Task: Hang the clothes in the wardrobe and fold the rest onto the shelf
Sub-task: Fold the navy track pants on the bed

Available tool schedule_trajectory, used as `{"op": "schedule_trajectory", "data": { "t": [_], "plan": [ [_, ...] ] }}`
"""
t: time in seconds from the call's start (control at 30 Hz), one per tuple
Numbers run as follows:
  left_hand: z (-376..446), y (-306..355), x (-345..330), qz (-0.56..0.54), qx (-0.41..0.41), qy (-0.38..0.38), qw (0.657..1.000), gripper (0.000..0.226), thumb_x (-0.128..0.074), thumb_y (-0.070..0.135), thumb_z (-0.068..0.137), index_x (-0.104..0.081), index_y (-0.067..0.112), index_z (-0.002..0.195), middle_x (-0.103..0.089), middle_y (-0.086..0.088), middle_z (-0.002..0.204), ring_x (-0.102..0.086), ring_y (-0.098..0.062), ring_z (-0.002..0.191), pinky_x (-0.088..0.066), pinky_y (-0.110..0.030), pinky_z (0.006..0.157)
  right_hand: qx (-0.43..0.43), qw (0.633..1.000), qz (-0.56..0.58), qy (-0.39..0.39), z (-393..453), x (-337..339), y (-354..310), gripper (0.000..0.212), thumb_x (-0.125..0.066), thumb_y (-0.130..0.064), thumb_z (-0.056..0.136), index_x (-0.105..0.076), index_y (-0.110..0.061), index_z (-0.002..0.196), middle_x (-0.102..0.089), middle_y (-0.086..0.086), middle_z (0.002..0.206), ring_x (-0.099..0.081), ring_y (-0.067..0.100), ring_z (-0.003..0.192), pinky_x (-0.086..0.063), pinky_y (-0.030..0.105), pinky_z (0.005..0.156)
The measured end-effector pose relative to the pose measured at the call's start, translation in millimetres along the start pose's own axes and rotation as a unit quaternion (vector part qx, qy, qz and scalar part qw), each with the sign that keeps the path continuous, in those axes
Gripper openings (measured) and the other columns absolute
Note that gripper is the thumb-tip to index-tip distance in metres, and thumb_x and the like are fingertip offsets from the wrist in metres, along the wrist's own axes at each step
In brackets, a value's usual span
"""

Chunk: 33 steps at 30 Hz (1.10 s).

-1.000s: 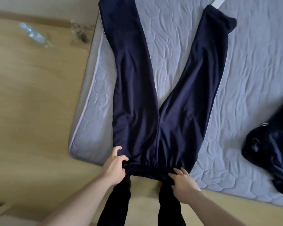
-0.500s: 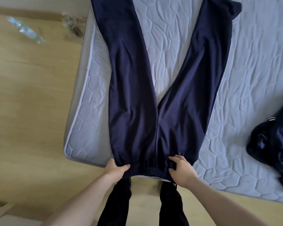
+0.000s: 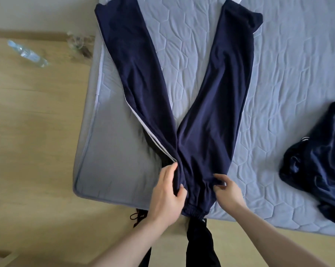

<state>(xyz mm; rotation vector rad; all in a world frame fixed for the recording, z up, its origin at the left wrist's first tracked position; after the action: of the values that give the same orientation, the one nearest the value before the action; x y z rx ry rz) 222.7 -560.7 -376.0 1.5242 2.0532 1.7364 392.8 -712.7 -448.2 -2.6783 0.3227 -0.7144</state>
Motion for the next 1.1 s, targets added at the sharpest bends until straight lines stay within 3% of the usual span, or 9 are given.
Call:
{"op": "schedule_trajectory", "data": {
  "t": [0.1, 0.2, 0.27, 0.4, 0.57, 0.67, 0.8, 0.9, 1.1],
  "plan": [
    [7, 37, -35, 0.059, -0.073, -0.079, 0.992, 0.063, -0.058, 0.024, 0.094, -0.038, 0.025, 0.154, -0.036, 0.018, 0.149, -0.058, -0.009, 0.115, -0.05, -0.026, 0.089, -0.032, 0.998, 0.047, 0.019, 6, 25, 10, 0.04, -0.051, -0.004, 0.095, -0.062, -0.027, 0.126, -0.075, 0.01, 0.087, -0.051, 0.006, 0.042, -0.043, 0.017, 0.046],
    [18, 52, -77, 0.114, -0.1, -0.173, 0.973, 0.066, -0.055, 0.024, 0.095, -0.034, 0.026, 0.157, -0.032, 0.016, 0.147, -0.061, -0.016, 0.104, -0.051, -0.033, 0.078, -0.053, 0.997, 0.045, 0.042, 14, 47, 24, 0.044, -0.048, -0.002, 0.093, -0.063, -0.028, 0.126, -0.074, 0.011, 0.081, -0.051, 0.014, 0.044, -0.041, 0.021, 0.04],
    [23, 53, -104, 0.148, -0.104, -0.248, 0.952, 0.067, -0.055, 0.022, 0.096, -0.032, 0.024, 0.159, -0.03, 0.014, 0.147, -0.06, -0.021, 0.103, -0.048, -0.033, 0.075, -0.06, 0.996, 0.046, 0.053, 19, 57, 34, 0.045, -0.047, -0.002, 0.095, -0.062, -0.028, 0.128, -0.074, 0.008, 0.1, -0.057, 0.019, 0.051, -0.045, 0.023, 0.042],
    [25, 31, -147, 0.201, -0.07, -0.392, 0.895, 0.058, -0.055, 0.024, 0.1, -0.039, 0.022, 0.155, -0.033, 0.01, 0.148, -0.058, -0.03, 0.114, -0.049, -0.041, 0.094, -0.058, 0.996, 0.031, 0.055, 27, 66, 50, 0.045, -0.047, 0.0, 0.097, -0.061, -0.025, 0.131, -0.062, -0.001, 0.134, -0.059, 0.013, 0.054, -0.045, 0.014, 0.043],
    [31, 7, -152, 0.295, -0.061, -0.53, 0.793, 0.065, -0.069, 0.038, 0.09, -0.048, 0.024, 0.15, -0.051, -0.002, 0.148, -0.049, -0.028, 0.136, -0.044, -0.042, 0.112, -0.052, 0.997, 0.028, 0.04, 36, 62, 41, 0.039, -0.048, -0.005, 0.098, -0.061, -0.025, 0.129, -0.069, -0.005, 0.114, -0.055, 0.014, 0.05, -0.046, 0.02, 0.046],
    [69, 16, -127, 0.218, 0.004, -0.453, 0.864, 0.05, -0.066, 0.038, 0.082, -0.065, 0.035, 0.132, -0.072, 0.008, 0.12, -0.067, -0.014, 0.109, -0.054, -0.032, 0.098, -0.027, 0.998, 0.049, 0.03, 46, 57, 15, 0.03, -0.057, -0.016, 0.1, -0.061, -0.025, 0.127, -0.067, -0.014, 0.09, -0.061, 0.008, 0.062, -0.043, 0.009, 0.05],
    [160, 11, -66, 0.092, 0.095, -0.147, 0.98, 0.015, -0.066, 0.024, 0.081, -0.072, 0.028, 0.094, -0.069, 0.014, 0.078, -0.064, -0.007, 0.073, -0.056, -0.033, 0.083, 0.026, 0.997, 0.069, 0.016, 67, 42, -32, 0.037, -0.072, -0.028, 0.093, -0.063, -0.027, 0.128, -0.068, -0.01, 0.111, -0.065, -0.001, 0.087, -0.045, 0.008, 0.066],
    [224, 2, -27, 0.048, 0.149, 0.007, 0.988, 0.02, -0.07, 0.021, 0.086, -0.065, 0.021, 0.105, -0.065, 0.007, 0.095, -0.063, -0.015, 0.09, -0.045, -0.027, 0.082, 0.057, 0.997, 0.054, 0.013, 85, 30, -57, 0.049, -0.08, -0.036, 0.084, -0.06, -0.031, 0.128, -0.062, -0.013, 0.119, -0.062, 0.0, 0.094, -0.05, 0.024, 0.084],
    [304, -5, -28, 0.007, 0.224, 0.026, 0.974, 0.076, -0.073, 0.037, 0.084, -0.04, 0.017, 0.15, -0.05, 0.004, 0.138, -0.065, -0.024, 0.106, -0.053, -0.038, 0.101, 0.098, 0.986, -0.133, 0.03, 107, 17, -70, 0.057, -0.078, -0.035, 0.083, -0.051, -0.032, 0.133, -0.059, -0.012, 0.118, -0.06, 0.016, 0.109, -0.054, 0.036, 0.089]
  ]
}}
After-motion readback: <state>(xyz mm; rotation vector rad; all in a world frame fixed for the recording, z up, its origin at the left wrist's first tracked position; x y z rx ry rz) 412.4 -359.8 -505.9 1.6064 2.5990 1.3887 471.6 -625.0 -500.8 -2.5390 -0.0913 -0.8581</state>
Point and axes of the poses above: each hand's wrist, its own z-axis towards the middle knuckle, its own x-axis out of the back of the hand, y = z × x, the point moved 6 cm from there along z, towards the middle knuckle
